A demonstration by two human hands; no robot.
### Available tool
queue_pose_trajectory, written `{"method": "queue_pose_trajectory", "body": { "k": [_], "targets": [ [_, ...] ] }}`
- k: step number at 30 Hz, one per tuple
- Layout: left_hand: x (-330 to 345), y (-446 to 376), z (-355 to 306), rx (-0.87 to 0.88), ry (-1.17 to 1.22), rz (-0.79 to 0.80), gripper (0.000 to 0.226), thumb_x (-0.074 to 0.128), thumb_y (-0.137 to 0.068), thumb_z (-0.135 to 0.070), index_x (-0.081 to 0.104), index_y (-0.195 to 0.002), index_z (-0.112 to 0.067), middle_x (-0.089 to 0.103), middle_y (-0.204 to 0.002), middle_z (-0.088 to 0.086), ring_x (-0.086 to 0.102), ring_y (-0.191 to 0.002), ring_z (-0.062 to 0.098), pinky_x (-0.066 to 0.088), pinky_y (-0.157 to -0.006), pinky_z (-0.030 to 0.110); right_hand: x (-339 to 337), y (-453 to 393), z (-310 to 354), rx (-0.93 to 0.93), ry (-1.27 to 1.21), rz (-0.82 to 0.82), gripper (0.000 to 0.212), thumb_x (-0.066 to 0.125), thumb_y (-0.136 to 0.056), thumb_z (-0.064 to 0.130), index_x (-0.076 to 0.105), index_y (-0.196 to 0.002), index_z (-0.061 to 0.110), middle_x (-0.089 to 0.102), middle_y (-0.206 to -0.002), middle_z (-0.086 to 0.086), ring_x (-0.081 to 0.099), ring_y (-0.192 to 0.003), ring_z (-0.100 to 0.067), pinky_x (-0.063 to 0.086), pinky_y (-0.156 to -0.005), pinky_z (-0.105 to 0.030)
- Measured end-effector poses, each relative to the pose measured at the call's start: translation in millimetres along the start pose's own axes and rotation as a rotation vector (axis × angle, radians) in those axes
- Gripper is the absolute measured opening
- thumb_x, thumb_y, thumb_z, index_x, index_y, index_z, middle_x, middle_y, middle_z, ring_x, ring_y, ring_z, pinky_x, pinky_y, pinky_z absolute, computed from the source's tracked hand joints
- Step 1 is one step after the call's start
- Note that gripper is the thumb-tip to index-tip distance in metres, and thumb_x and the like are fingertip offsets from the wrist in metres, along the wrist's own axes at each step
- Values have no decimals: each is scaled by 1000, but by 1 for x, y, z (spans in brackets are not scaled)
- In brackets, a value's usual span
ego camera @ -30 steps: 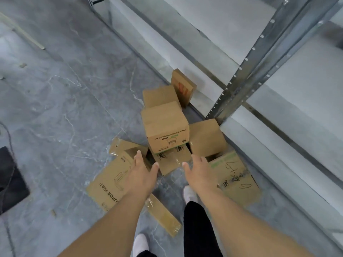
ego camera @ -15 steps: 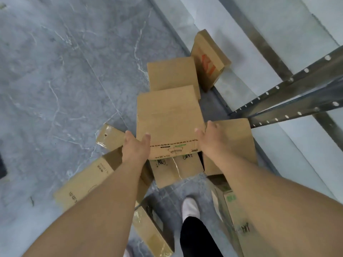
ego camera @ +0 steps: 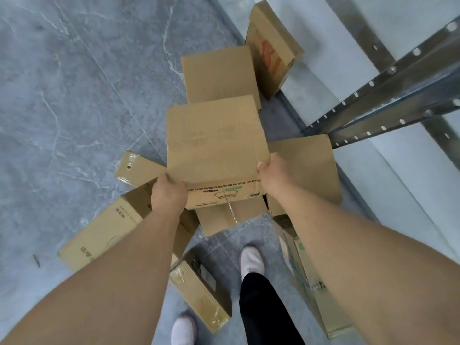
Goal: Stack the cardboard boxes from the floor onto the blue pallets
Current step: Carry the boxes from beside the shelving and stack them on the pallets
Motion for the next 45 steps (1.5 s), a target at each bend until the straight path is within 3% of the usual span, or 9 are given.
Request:
{"method": "queue_pose_trajectory", "body": {
  "k": [3,9,13,17,23,29,33,38,45],
  "targets": [
    [-16,22,-16,48,47,27,33,52,-87,-21,48,-119,-18,60,-108,7,60,-90,25,52,-80,39,-23,30,-2,4,72,-36,30,38,-97,26,50,-116,6,59,-116,-15,56,-105,-34,46,-90,-42],
    [-53,89,-44,171,76,100,42,54,-85,-20,45,-126,-21,63,-105,3,63,-84,22,51,-68,34,-63,115,-14,-32,21,-141,24,35,-97,25,52,-85,12,56,-87,-9,54,-79,-26,39,-66,-33],
    [-87,148,-41,221,79,139,38,53,-85,-16,45,-123,-19,63,-100,4,63,-86,25,53,-74,39,-77,191,-27,-31,-42,-209,23,36,-97,24,52,-94,9,57,-91,-11,52,-82,-28,35,-68,-31],
    [-125,211,-35,349,-45,125,32,50,-89,-25,47,-119,-16,60,-96,3,54,-73,16,37,-53,26,-92,280,-46,2,-109,-278,28,36,-97,24,56,-104,5,62,-103,-14,57,-92,-29,37,-69,-30],
    [-138,301,-17,510,-148,289,30,49,-90,-22,55,-116,-8,63,-109,14,58,-98,31,48,-85,41,-99,401,-103,80,-256,-376,23,38,-96,23,57,-96,11,64,-98,-9,58,-88,-27,43,-68,-31],
    [-102,391,-3,638,-278,449,12,46,-93,-19,50,-104,-17,62,-111,14,58,-101,33,47,-92,44,-117,492,-184,221,-361,-523,20,39,-94,19,54,-84,11,62,-93,-14,51,-78,-24,32,-60,-27],
    [-61,464,5,778,-401,545,30,47,-94,-18,51,-124,-13,57,-112,9,50,-95,25,38,-81,30,-127,548,-256,340,-437,-616,27,40,-94,19,61,-98,3,63,-102,-19,58,-95,-30,33,-68,-27],
    [3,562,32,902,-529,731,33,45,-95,-18,49,-128,-20,59,-121,5,53,-104,25,44,-95,41,-132,618,-352,470,-642,-761,13,42,-94,21,48,-87,12,54,-86,-6,56,-87,-27,36,-62,-28],
    [91,706,100,1138,-835,847,44,43,-98,-26,36,-141,-22,53,-130,5,50,-111,25,38,-84,33,-111,718,-491,659,-909,-897,16,42,-94,21,50,-83,13,55,-78,-3,53,-71,-19,38,-57,-28]
  ]
}}
Point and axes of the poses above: each hand's wrist, its own y-axis away from the middle knuckle, its own x-axis out of the palm, z = x × y, the point moved 8 cm from there along -y, towards the middle knuckle
